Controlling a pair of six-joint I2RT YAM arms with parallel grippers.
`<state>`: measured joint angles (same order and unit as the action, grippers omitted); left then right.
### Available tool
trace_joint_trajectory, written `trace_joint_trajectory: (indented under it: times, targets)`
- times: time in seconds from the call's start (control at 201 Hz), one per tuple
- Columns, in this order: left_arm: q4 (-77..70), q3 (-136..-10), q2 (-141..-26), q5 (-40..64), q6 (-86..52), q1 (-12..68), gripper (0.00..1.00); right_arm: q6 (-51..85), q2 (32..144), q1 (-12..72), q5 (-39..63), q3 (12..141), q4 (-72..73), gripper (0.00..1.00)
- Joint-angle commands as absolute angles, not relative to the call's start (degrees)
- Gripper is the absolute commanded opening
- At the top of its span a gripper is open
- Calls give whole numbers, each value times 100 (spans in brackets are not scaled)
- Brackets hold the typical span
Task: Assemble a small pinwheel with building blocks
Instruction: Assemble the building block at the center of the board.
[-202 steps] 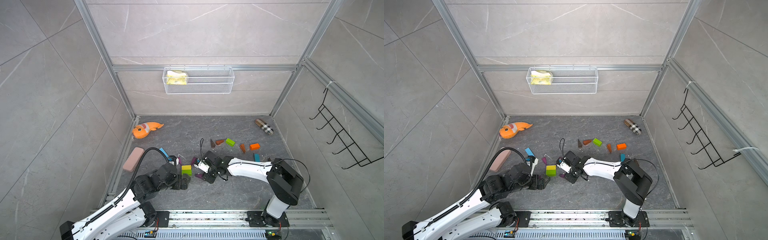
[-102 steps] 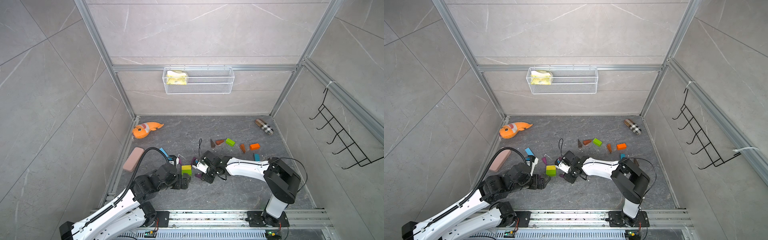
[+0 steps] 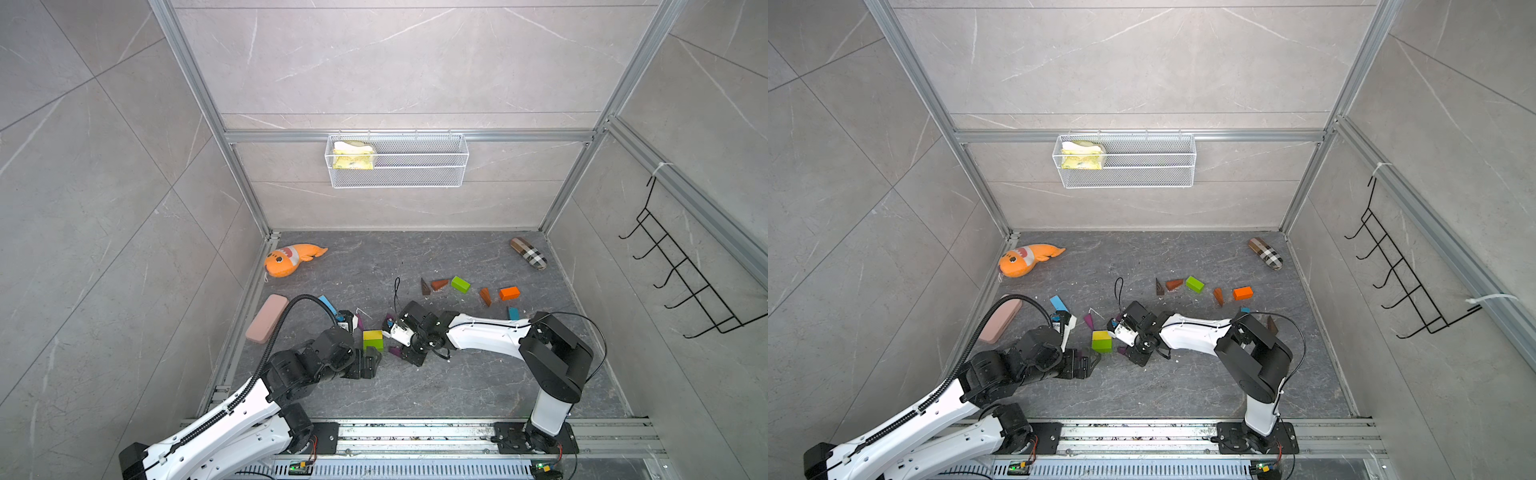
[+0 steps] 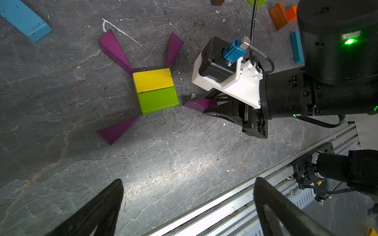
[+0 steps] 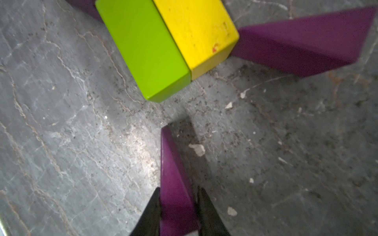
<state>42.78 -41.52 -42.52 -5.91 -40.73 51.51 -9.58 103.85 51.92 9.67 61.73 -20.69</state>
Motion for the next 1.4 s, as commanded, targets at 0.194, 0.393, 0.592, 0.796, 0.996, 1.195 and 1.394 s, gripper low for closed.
trace_joint_trajectory:
  times: [0.194,0.393,0.592,0.796,0.996,1.195,1.394]
  targets:
    - [4628,-4214,-4001,-1164,-4125,5142,100,-422,10458,5193,615,6279,-2172,23]
    - [4877,-4219,-3664,-1714,-4314,5139,100,-147,10241,5308,344,6080,-2061,21]
    - [5074,-4278,-3574,-1975,-4177,5141,100,25,10299,5506,15,6179,-2092,21]
    - [5010,-4333,-3861,-1883,-4027,5139,100,113,10338,5636,9,6205,-2060,21]
    - [4806,-4248,-3937,-1852,-3986,5142,100,141,10331,5696,10,6255,-2006,21]
    - [4857,-4225,-3903,-1879,-4024,5140,100,158,10415,5711,7,6337,-2007,21]
    - [4896,-4201,-3857,-1953,-4093,5137,100,156,10463,5724,11,6435,-2003,21]
